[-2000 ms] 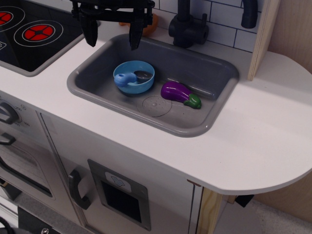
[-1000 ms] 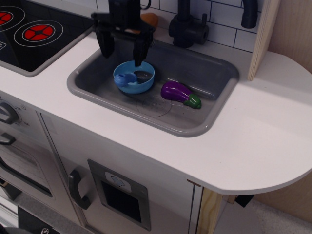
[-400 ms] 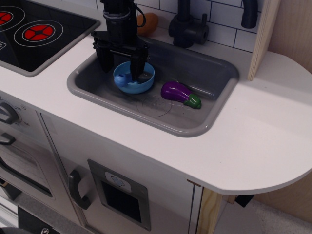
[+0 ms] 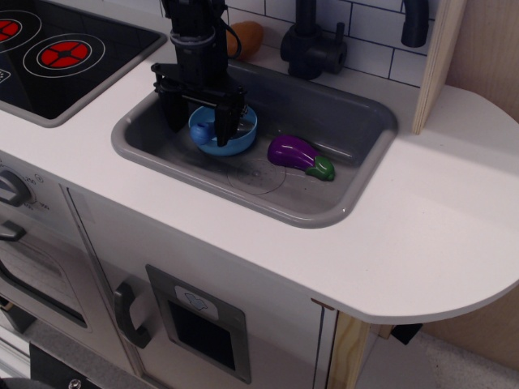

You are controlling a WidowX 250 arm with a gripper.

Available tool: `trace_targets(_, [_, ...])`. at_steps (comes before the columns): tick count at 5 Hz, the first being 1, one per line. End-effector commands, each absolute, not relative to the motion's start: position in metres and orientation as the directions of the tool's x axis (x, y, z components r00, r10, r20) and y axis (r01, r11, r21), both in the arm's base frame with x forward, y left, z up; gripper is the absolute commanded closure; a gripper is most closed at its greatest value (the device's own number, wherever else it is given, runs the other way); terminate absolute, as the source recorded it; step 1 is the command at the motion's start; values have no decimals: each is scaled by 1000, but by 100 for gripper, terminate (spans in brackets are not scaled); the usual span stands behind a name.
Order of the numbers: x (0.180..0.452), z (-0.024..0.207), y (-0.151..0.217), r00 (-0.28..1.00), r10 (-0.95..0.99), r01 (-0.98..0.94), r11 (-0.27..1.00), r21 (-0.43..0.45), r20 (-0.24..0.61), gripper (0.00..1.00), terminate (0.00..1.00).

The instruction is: Take spoon out of bowl sink

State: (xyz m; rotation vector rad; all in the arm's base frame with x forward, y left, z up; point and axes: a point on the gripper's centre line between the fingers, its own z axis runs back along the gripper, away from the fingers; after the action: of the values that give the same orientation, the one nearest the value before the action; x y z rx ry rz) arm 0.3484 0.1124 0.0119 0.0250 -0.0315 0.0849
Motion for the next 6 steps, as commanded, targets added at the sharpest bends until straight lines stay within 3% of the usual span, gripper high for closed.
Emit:
trace_targets(1, [348, 20, 111, 995, 80, -82, 996, 34, 63, 0, 0])
trace_targets(2, [348, 22, 111, 992, 95, -97, 995, 30, 78, 100, 0])
trace_targets(5, [356, 69, 128, 953, 213, -225, 974, 32, 214, 100, 0])
trace_targets(6, [353, 90, 135, 948, 237, -250, 967, 36, 211, 100, 0])
